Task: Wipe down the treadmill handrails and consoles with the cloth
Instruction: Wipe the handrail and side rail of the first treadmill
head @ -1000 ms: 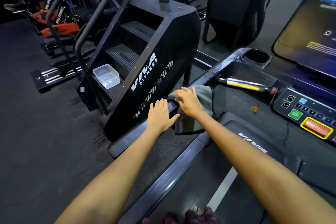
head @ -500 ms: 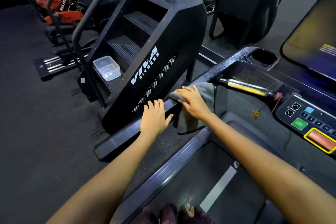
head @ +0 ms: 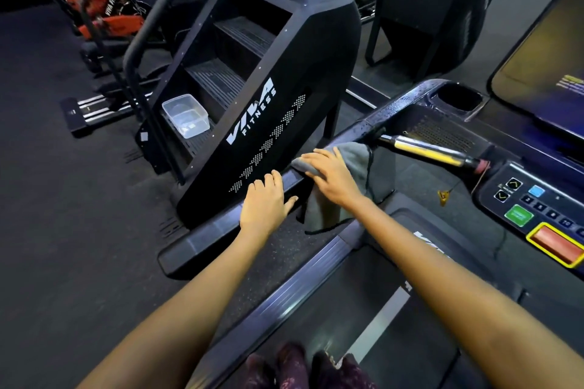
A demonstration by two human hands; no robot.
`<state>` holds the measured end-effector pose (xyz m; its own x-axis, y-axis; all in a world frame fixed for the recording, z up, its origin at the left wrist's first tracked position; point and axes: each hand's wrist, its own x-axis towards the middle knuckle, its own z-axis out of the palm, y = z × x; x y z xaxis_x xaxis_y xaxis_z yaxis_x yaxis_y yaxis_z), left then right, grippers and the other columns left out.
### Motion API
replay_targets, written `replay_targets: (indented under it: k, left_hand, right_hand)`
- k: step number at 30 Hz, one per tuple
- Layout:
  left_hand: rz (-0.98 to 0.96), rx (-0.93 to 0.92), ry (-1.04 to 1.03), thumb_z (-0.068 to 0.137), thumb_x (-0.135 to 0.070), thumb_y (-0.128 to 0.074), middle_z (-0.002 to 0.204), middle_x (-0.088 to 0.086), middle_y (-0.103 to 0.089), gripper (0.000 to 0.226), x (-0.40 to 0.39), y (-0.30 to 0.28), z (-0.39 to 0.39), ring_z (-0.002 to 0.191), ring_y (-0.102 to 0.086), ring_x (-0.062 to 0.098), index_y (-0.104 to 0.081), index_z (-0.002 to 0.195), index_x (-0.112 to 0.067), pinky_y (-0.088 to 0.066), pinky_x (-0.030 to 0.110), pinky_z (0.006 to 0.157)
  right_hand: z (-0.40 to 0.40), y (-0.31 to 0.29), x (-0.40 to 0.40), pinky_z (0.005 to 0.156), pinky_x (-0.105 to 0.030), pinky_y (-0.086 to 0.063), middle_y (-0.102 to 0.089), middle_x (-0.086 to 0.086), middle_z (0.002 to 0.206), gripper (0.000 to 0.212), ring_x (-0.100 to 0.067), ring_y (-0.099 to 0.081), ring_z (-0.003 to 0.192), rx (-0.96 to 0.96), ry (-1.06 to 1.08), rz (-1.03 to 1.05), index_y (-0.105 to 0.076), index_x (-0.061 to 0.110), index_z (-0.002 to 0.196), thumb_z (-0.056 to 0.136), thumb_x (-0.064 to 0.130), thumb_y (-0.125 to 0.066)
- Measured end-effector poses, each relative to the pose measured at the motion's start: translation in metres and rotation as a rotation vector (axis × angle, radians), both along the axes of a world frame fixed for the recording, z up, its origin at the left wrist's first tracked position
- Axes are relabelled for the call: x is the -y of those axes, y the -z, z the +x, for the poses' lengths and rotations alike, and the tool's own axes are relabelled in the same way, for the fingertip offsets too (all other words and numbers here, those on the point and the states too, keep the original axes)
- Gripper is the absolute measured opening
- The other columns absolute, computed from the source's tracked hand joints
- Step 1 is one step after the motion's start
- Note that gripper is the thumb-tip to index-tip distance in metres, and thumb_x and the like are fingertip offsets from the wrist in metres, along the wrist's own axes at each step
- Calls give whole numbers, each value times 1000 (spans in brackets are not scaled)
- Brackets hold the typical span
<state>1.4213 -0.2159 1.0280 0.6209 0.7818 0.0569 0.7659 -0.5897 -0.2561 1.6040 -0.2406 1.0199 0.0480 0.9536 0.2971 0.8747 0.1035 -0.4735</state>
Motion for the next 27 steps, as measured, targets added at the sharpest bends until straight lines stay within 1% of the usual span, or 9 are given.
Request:
replay_targets:
  k: [3, 7, 10, 12, 15, 18, 21, 24, 27]
  left_hand:
    - [-26, 21, 5, 94, -58, -33, 116, 13, -55, 77, -1, 2, 1, 95, -59, 25, -29, 138, 5, -43, 31, 75]
    - [-26, 24, -7, 93, -59, -35, 114, 11, -57, 77, 0, -1, 1, 93, -60, 24, -33, 137, 4, -44, 30, 73]
    - [-50, 25, -12, 91, -61, -40, 109, 11, -60, 78, -1, 1, 0, 87, -62, 23, -41, 133, 4, -46, 30, 69]
    - [-38, 29, -21, 87, -62, -45, 103, 11, -63, 77, -2, 2, 0, 81, -64, 23, -48, 129, 3, -47, 30, 65]
    - [-38, 39, -17, 90, -60, -42, 108, 11, -60, 76, -2, 3, 0, 86, -62, 24, -42, 133, 3, -47, 31, 69]
    - [-44, 67, -20, 94, -59, -34, 117, 11, -54, 74, -2, 2, 1, 97, -58, 25, -32, 138, 1, -44, 31, 76]
    - [-84, 145, -79, 92, -60, -36, 126, 10, -50, 72, -2, 1, 7, 109, -53, 26, -31, 137, -3, -41, 34, 86]
    - [-141, 169, -73, 89, -64, -39, 149, 15, -30, 84, -10, 0, 21, 132, -36, 29, -22, 144, -2, -32, 39, 104]
    - [-175, 138, 26, 88, -66, -38, 157, 14, -11, 93, -19, -3, 43, 143, -16, 27, -8, 149, -2, -19, 42, 115]
  right_hand:
    - [30, 1, 4, 112, -47, -8, -56, -2, 131, 39, -20, -41, 129, -51, -93, -64, -58, 14, 126, 89, 20, -50]
    - [37, -19, -23, 103, -41, -22, -65, -3, 115, 23, -23, -52, 117, 29, 89, -88, -65, 16, 110, 90, 17, -54]
    - [10, -27, -38, 106, -40, -19, -65, -5, 108, 16, -25, -51, 114, 116, 249, -149, -66, 16, 98, 90, 19, -52]
    - [1, -24, -32, 110, -41, -13, -62, -3, 115, 21, -23, -46, 120, 134, 173, -157, -65, 18, 107, 91, 21, -51]
    - [14, -16, -8, 112, -54, 3, -36, -5, 147, 49, -26, -17, 142, 206, 71, -211, -45, 31, 137, 92, 47, -49]
    - [22, -5, 9, 105, -67, 7, -8, -5, 157, 62, -33, 9, 144, 257, 234, -301, -22, 49, 143, 86, 69, -35]
    - [11, 0, 8, 108, -67, -8, -18, -9, 151, 56, -35, 0, 142, 151, 309, -257, -26, 48, 142, 89, 65, -33]
    - [23, -4, 4, 103, -56, -27, -31, -10, 138, 53, -33, -23, 131, 270, 317, -190, -33, 47, 139, 89, 64, -28]
    - [49, -14, -8, 100, -53, -29, -32, -10, 132, 46, -33, -29, 123, 243, 426, -246, -36, 47, 138, 93, 58, -32]
